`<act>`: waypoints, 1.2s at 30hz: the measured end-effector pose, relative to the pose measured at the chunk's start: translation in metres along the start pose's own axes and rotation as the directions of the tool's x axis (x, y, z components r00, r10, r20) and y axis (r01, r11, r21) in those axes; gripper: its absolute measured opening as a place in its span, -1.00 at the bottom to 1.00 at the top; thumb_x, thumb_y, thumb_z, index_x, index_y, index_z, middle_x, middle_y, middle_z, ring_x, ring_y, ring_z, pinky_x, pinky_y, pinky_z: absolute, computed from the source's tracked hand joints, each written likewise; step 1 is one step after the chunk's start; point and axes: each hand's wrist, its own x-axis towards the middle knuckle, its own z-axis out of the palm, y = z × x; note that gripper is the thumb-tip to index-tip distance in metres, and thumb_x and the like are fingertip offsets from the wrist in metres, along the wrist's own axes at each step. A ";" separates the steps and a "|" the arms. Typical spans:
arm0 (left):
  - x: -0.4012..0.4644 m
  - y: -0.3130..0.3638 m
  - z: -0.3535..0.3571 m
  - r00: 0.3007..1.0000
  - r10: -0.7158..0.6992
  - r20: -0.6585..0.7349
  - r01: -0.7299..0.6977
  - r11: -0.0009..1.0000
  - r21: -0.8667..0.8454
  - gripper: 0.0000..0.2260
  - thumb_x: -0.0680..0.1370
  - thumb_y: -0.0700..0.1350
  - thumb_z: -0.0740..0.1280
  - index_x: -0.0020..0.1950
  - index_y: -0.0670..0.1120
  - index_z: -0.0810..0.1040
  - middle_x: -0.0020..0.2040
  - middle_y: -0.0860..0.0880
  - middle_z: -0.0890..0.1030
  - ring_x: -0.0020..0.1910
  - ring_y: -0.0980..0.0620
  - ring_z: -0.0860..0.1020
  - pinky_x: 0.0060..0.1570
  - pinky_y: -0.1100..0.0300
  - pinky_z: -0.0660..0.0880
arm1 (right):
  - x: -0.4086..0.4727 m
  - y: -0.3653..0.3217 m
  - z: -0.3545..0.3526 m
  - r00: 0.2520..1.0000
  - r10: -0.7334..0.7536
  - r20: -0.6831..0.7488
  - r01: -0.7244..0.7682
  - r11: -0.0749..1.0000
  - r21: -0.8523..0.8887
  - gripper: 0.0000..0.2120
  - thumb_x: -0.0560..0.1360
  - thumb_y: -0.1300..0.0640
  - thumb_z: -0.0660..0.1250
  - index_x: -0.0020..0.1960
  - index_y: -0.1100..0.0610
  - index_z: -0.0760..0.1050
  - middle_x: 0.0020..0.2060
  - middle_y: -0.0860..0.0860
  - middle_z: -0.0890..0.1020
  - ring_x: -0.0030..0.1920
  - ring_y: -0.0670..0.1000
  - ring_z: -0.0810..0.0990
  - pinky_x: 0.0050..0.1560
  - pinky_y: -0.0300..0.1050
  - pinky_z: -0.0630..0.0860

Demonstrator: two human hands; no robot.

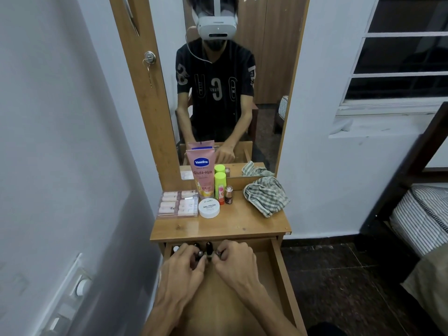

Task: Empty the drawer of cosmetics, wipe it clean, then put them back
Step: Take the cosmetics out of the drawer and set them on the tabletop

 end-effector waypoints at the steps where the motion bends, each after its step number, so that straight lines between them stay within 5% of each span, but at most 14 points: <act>1: 0.002 0.005 -0.005 1.000 0.021 -0.018 -0.022 0.999 -0.030 -0.80 0.38 0.01 0.52 -0.21 0.11 0.49 -0.32 0.18 0.45 -0.38 0.15 0.43 -0.43 0.35 0.33 | -0.001 0.000 -0.008 1.000 -0.004 -0.013 0.004 1.000 0.026 -0.79 0.40 -0.10 0.36 -0.08 -0.02 0.66 -0.31 -0.11 0.71 -0.15 -0.05 0.70 -0.05 -0.07 0.63; 4: 0.016 0.028 -0.020 0.995 0.065 -0.071 -0.073 0.991 -0.109 -0.81 0.40 0.06 0.45 -0.23 0.07 0.46 -0.35 0.13 0.46 -0.36 0.13 0.46 -0.40 0.19 0.44 | 0.002 -0.003 -0.036 0.997 -0.016 -0.073 0.021 0.998 0.061 -0.88 0.36 -0.09 0.39 -0.21 -0.06 0.59 -0.41 -0.18 0.64 -0.28 -0.17 0.64 -0.21 -0.25 0.56; 8: 0.047 0.057 -0.033 0.986 0.120 -0.115 -0.137 0.979 -0.148 -0.82 0.44 0.06 0.43 -0.24 0.08 0.46 -0.35 0.16 0.48 -0.32 0.19 0.47 -0.35 0.27 0.38 | 0.020 -0.009 -0.072 0.973 -0.071 -0.220 0.080 0.996 0.033 -0.87 0.38 -0.12 0.46 -0.21 -0.08 0.63 -0.38 -0.18 0.62 -0.32 -0.22 0.57 -0.33 -0.39 0.38; 13: 0.094 0.078 -0.034 0.986 0.127 -0.110 -0.143 0.978 -0.152 -0.91 0.48 0.03 0.46 -0.17 0.08 0.59 -0.25 0.18 0.61 -0.29 0.20 0.51 -0.20 0.48 0.30 | 0.057 -0.015 -0.100 0.960 -0.095 -0.262 0.108 0.994 0.035 -0.83 0.37 -0.02 0.42 -0.12 0.00 0.73 -0.27 -0.14 0.68 -0.23 -0.15 0.60 -0.18 -0.16 0.60; 19: 0.134 0.091 -0.023 0.982 0.165 -0.087 -0.172 0.982 -0.078 -0.89 0.48 0.00 0.45 -0.07 -0.01 0.70 -0.18 0.07 0.70 -0.21 0.07 0.60 -0.24 0.13 0.53 | 0.090 -0.023 -0.104 0.976 -0.090 -0.199 0.087 0.996 -0.021 -0.84 0.40 0.05 0.40 -0.10 0.03 0.74 -0.33 -0.09 0.67 -0.25 -0.08 0.61 -0.15 -0.07 0.63; 36: 0.153 0.087 0.001 0.991 0.106 -0.085 -0.109 0.994 -0.028 -0.84 0.47 0.06 0.47 -0.10 -0.02 0.71 -0.23 0.02 0.70 -0.21 -0.04 0.63 -0.24 0.07 0.56 | 0.114 -0.013 -0.090 0.992 -0.075 -0.097 0.074 0.997 -0.006 -0.87 0.42 0.06 0.45 -0.07 0.01 0.75 -0.30 -0.10 0.70 -0.20 -0.07 0.65 -0.10 0.01 0.67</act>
